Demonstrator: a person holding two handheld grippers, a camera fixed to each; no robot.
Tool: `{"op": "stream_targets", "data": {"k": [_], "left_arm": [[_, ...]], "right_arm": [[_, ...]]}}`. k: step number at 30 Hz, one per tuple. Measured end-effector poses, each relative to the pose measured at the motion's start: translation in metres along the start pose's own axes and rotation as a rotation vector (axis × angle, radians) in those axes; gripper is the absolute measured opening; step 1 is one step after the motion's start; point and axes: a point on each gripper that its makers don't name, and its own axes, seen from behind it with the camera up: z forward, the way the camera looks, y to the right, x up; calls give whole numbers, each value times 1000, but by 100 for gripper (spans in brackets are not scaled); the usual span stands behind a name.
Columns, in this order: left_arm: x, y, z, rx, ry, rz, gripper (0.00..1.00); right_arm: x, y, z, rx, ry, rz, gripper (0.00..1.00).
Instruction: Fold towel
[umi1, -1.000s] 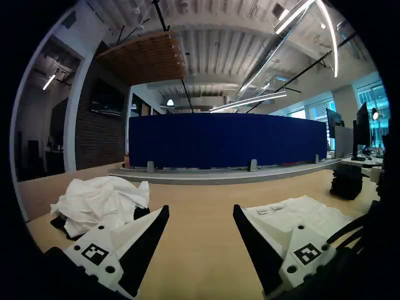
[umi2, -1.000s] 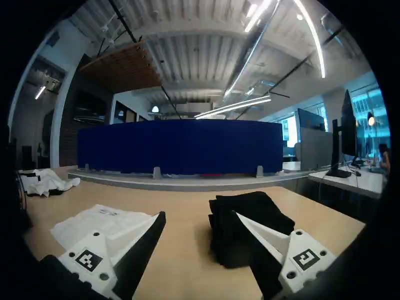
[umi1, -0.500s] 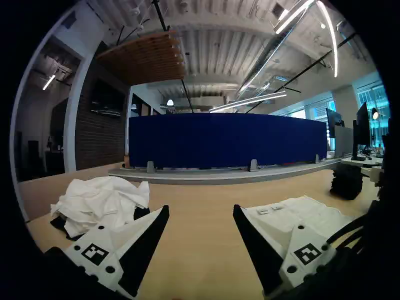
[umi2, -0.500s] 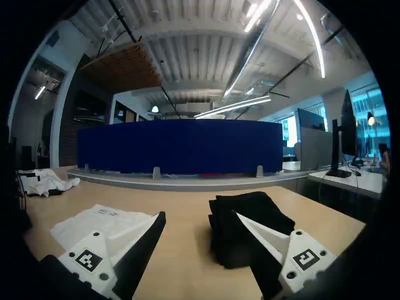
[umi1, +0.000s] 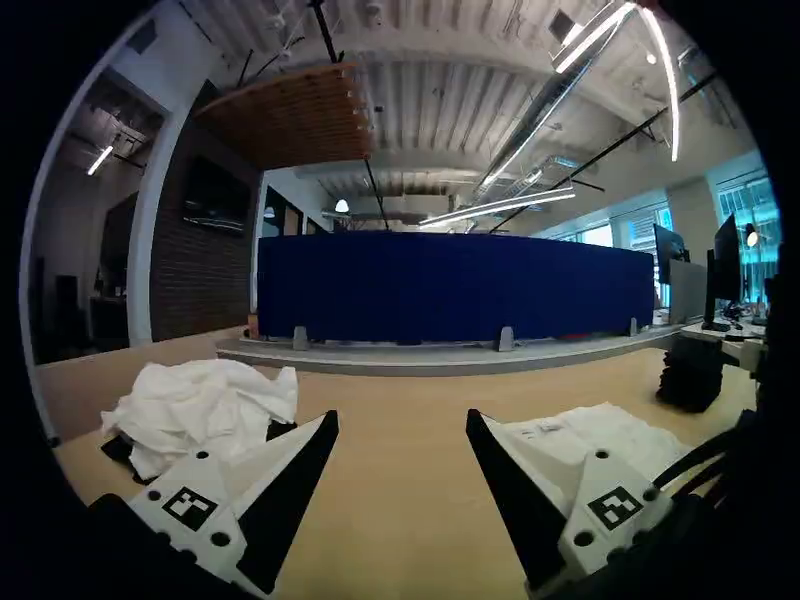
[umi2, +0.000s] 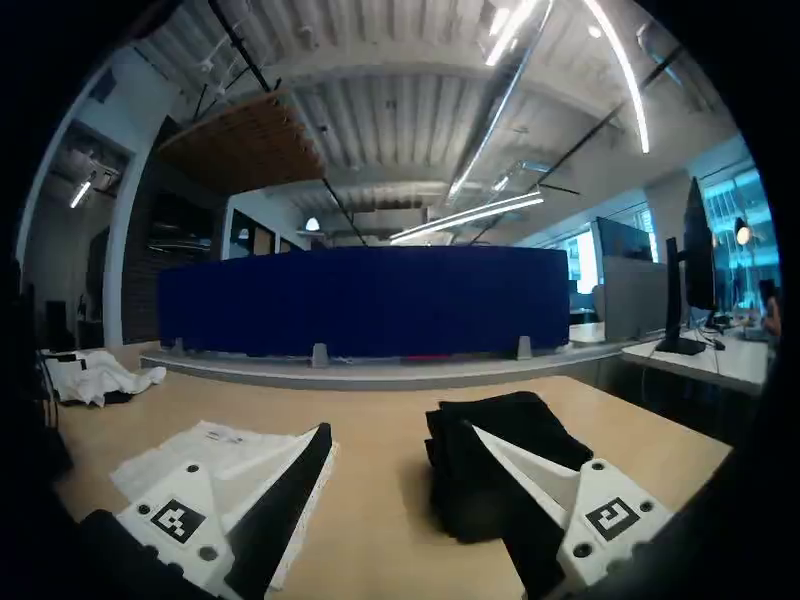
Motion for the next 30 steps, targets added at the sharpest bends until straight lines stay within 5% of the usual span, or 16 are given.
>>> {"op": "stream_targets", "data": {"k": [9, 21, 30], "left_arm": [[75, 2, -4, -1, 5, 17, 95], [159, 11, -4, -15, -33, 3, 95], [194, 27, -6, -45, -43, 6, 95]], "right_arm": [[62, -4, 2, -17, -13, -41, 100], [168, 4, -2, -33, -10, 30, 100], [209, 2, -5, -38, -4, 13, 100]]}}
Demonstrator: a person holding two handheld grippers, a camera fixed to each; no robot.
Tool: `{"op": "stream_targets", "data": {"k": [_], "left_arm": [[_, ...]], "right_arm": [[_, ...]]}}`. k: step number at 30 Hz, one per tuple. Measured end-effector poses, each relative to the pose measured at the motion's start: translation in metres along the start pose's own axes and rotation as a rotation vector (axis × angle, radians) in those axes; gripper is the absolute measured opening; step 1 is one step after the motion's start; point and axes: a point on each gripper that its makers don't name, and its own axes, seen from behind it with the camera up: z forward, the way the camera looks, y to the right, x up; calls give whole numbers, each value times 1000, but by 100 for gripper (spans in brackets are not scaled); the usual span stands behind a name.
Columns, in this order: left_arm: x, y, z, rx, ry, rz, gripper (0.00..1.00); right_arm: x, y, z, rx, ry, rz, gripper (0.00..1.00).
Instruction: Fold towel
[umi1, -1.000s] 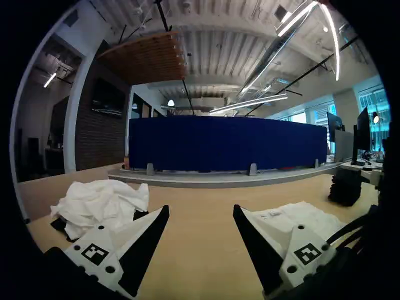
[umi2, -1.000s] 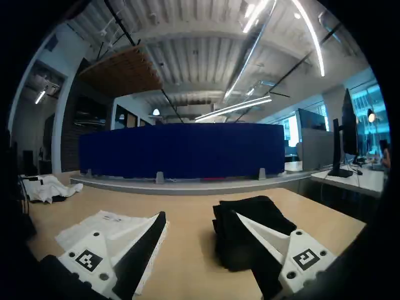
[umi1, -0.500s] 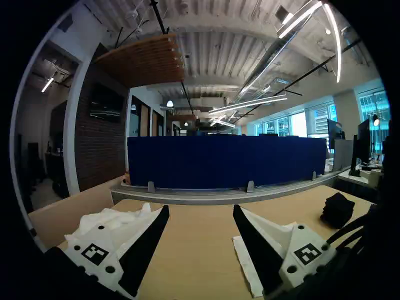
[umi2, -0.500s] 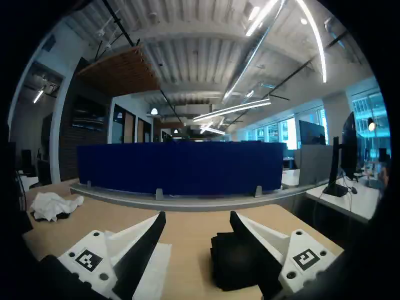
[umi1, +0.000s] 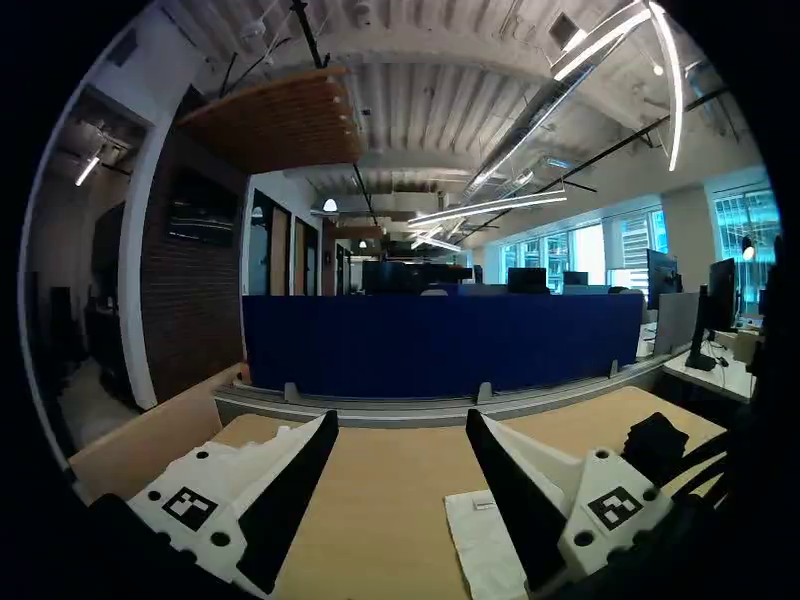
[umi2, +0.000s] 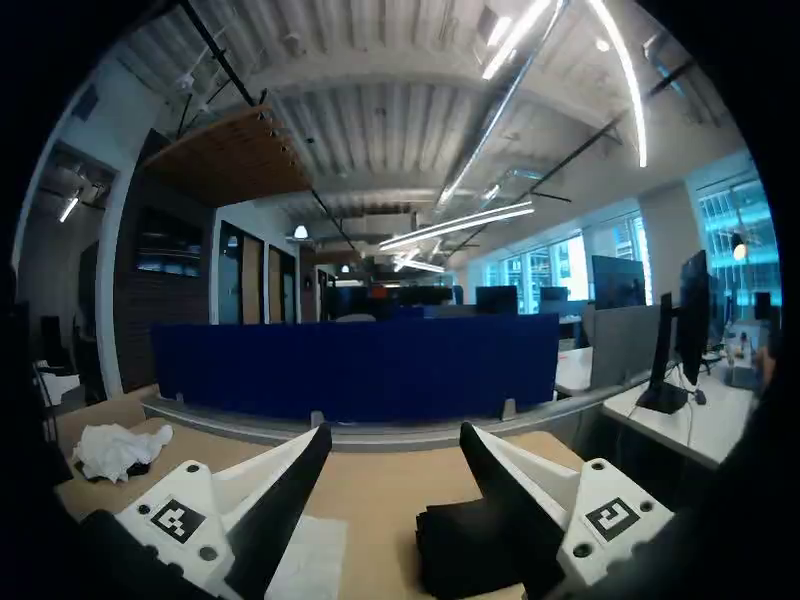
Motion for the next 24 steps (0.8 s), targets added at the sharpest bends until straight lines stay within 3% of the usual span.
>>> {"op": "stream_targets", "data": {"k": [14, 24], "left_arm": [[8, 18, 6, -98, -35, 23, 95], [-12, 42, 7, -247, -135, 90, 95]], "right_arm": [[2, -11, 0, 51, -39, -26, 100], [-31, -52, -8, 242, -200, -95, 100]]}}
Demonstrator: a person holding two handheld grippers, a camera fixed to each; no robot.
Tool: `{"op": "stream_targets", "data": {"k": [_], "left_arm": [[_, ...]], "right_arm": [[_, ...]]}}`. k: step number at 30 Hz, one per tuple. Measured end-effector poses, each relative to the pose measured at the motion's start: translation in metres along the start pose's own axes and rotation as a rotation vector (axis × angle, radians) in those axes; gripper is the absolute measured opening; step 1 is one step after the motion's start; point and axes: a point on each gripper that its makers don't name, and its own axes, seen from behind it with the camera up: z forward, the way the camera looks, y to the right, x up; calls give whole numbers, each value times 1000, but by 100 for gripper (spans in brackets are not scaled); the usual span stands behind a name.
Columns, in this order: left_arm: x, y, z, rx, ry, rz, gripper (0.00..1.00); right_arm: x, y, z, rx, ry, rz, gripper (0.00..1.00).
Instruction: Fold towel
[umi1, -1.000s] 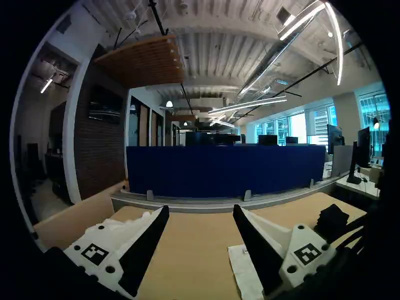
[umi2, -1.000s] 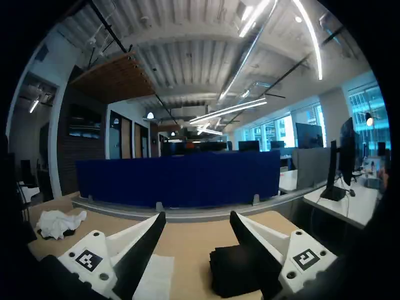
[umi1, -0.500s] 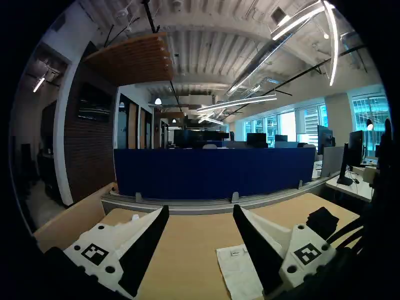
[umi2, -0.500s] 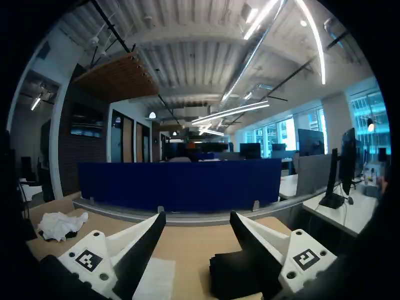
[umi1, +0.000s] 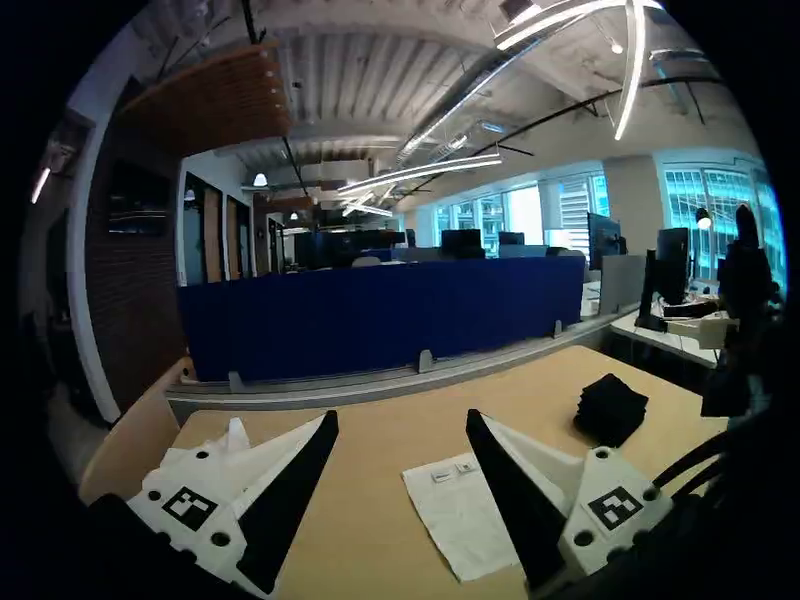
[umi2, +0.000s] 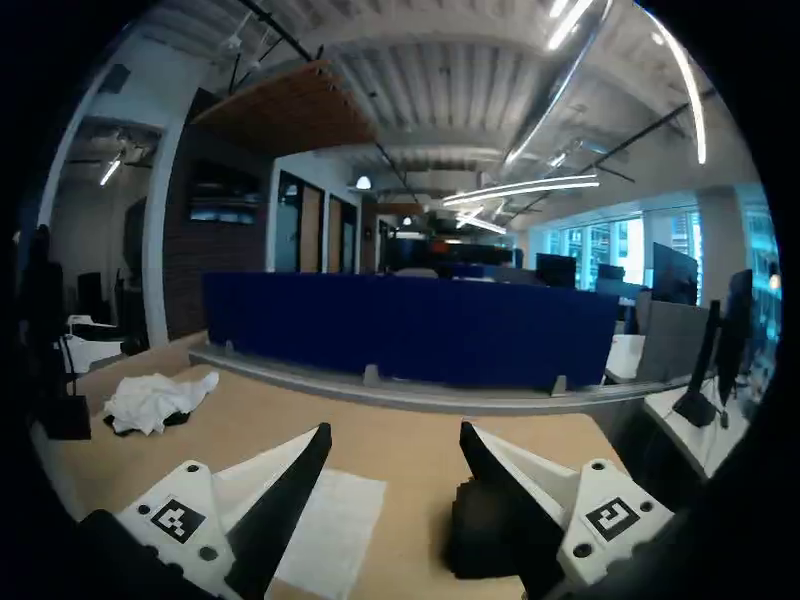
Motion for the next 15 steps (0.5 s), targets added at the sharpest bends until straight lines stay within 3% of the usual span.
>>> {"op": "stream_targets", "data": {"k": [3, 9, 15], "left_arm": [[-11, 7, 2, -36, -41, 29, 95], [-42, 33, 2, -157, -145, 74, 95], [-58, 45, 0, -205, -185, 94, 95]], "right_arm": [[-11, -15, 0, 70, -59, -31, 100], [-35, -32, -2, 163, -177, -76, 100], [-46, -40, -4, 201, -213, -103, 100]]}}
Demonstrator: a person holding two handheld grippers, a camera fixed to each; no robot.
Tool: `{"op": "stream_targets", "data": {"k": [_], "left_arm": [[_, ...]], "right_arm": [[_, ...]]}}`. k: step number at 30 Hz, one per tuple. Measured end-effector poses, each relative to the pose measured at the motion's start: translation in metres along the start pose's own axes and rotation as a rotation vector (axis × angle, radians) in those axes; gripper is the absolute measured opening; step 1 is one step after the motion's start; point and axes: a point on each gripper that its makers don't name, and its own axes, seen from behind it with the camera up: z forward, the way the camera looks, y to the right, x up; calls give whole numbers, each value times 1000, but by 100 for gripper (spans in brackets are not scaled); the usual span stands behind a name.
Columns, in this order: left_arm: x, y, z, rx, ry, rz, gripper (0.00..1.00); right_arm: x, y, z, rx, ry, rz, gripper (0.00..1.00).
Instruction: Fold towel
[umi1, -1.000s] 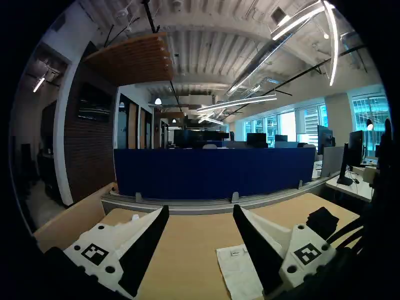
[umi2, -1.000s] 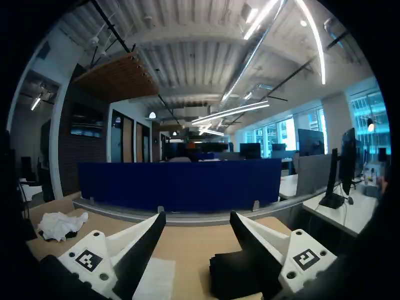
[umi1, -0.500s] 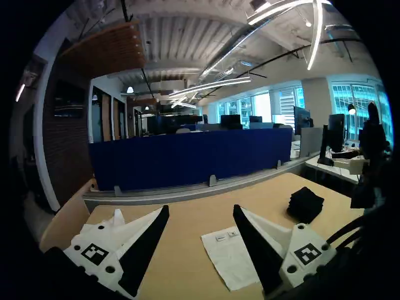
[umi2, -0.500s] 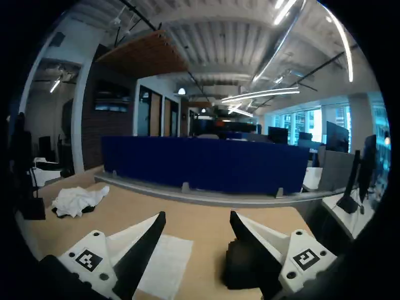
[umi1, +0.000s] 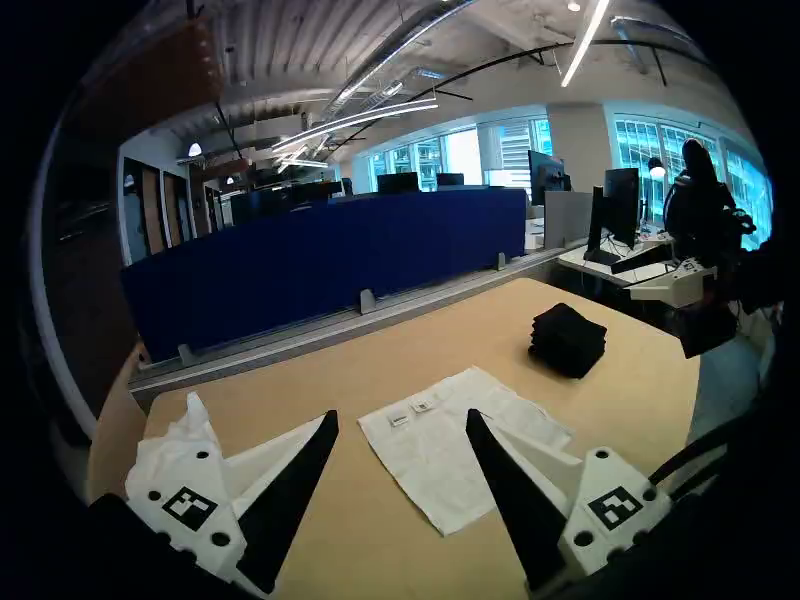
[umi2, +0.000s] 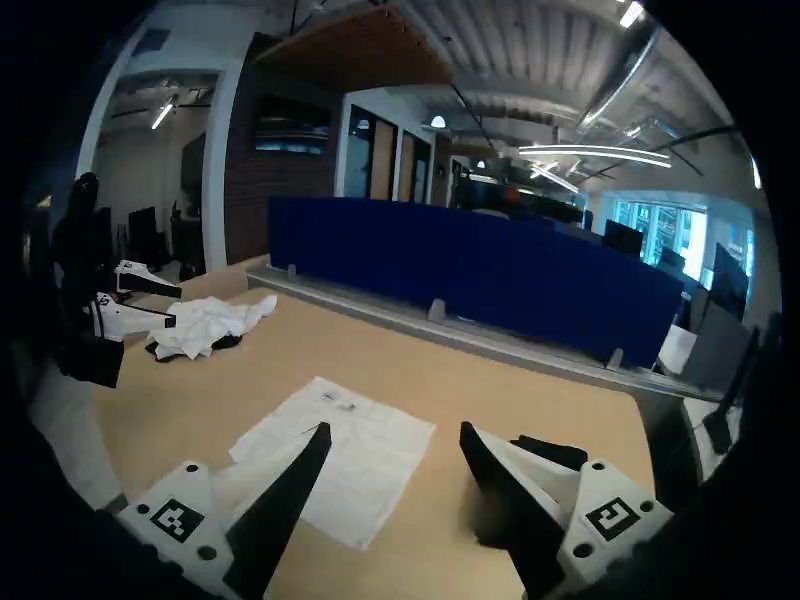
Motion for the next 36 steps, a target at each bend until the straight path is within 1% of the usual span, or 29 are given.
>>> {"op": "stream_targets", "data": {"k": [6, 14, 20, 29, 36], "left_arm": [[-9, 9, 5, -22, -17, 8, 95], [-27, 10, 17, -23, -37, 4, 95], [-49, 15, 28, -37, -67, 7, 95], [-87, 29, 42, -77, -122, 20, 95], [-116, 39, 54, -108, -164, 14, 95]], "right_arm": [[-9, -3, 3, 12, -17, 4, 100], [-30, -6, 12, 18, -49, -5, 100], [-50, -10, 23, 28, -77, -1, 100], [-87, -15, 42, 42, -130, 6, 100], [-113, -22, 54, 56, -165, 12, 100]]}}
